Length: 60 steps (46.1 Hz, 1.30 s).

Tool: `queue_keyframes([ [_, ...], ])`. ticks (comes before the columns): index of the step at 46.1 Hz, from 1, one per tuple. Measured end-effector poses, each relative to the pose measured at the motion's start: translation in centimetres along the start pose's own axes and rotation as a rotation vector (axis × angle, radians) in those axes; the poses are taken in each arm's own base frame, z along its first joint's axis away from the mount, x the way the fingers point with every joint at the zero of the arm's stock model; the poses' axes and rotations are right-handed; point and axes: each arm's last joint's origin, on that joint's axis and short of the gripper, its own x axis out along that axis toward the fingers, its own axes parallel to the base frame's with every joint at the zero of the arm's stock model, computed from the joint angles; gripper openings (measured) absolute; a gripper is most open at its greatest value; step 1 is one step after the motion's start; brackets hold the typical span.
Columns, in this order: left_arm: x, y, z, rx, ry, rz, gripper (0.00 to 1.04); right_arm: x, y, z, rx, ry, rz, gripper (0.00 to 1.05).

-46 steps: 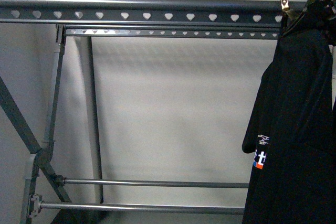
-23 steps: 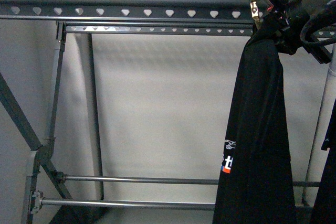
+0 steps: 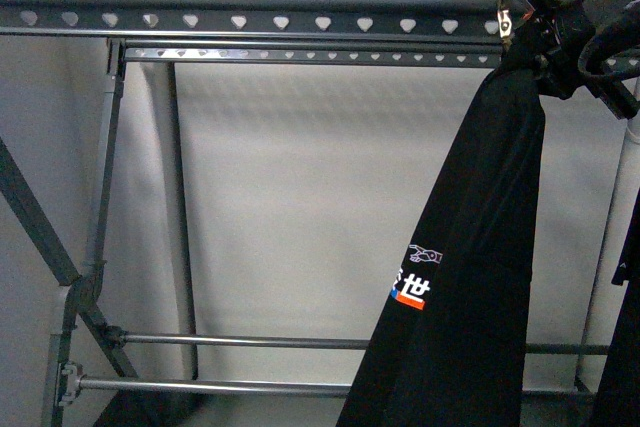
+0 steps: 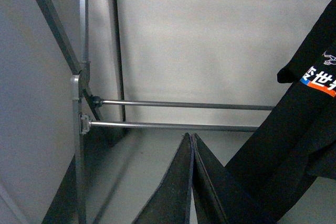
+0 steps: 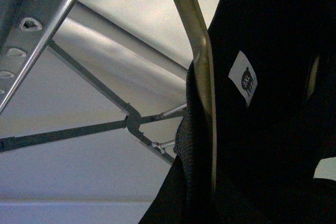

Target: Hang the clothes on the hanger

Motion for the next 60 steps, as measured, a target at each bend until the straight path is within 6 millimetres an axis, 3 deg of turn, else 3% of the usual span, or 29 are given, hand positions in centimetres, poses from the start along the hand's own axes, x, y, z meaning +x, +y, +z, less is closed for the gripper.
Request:
queue_keyframes([
  [14,-0.8,0.0,0.1,0.0,-0.011,0.002,0.04,0.0,-3.2,-0.9,0.014,-0.005,-0.026,0.04],
  [18,-1.0,0.0,0.1,0.0,-0.01,0.002,0.04,-1.4,-3.2,-1.4,-0.08,-0.104,-0.064,0.23],
  [27,-2.1,0.0,-0.3,0.0,0.005,0.001,0.04,-8.1,-2.9,-3.4,-0.356,-0.401,-0.117,0.57],
  [31,-2.2,0.0,-0.2,0.0,-0.003,0.002,0.04,-12.4,-3.1,-5.3,-0.445,-0.487,-0.07,0.71],
  [34,-2.2,0.0,-0.2,0.0,-0.005,0.001,0.04,-15.0,-3.4,-7.1,-0.495,-0.512,-0.039,0.79],
  [38,-2.2,0.0,-0.2,0.0,-0.005,0.002,0.04,-20.3,-6.0,-12.2,-0.581,-0.509,-0.026,0.99],
  [42,-2.2,0.0,-0.2,0.0,-0.005,0.002,0.04,-24.1,-8.2,-16.6,-0.64,-0.515,-0.155,0.9],
  [47,-2.2,0.0,-0.2,0.0,-0.005,0.002,0.04,-26.4,-11.3,-22.4,-0.735,-0.466,-0.196,0.63],
  [58,-2.2,0.0,-0.2,0.0,-0.005,0.002,0.04,-25.7,-13.5,-24.5,-0.761,-0.475,-0.206,0.05],
  [60,-2.2,0.0,-0.2,0.0,-0.005,0.001,0.04,-25.6,-13.8,-24.7,-0.763,-0.472,-0.208,0.02],
])
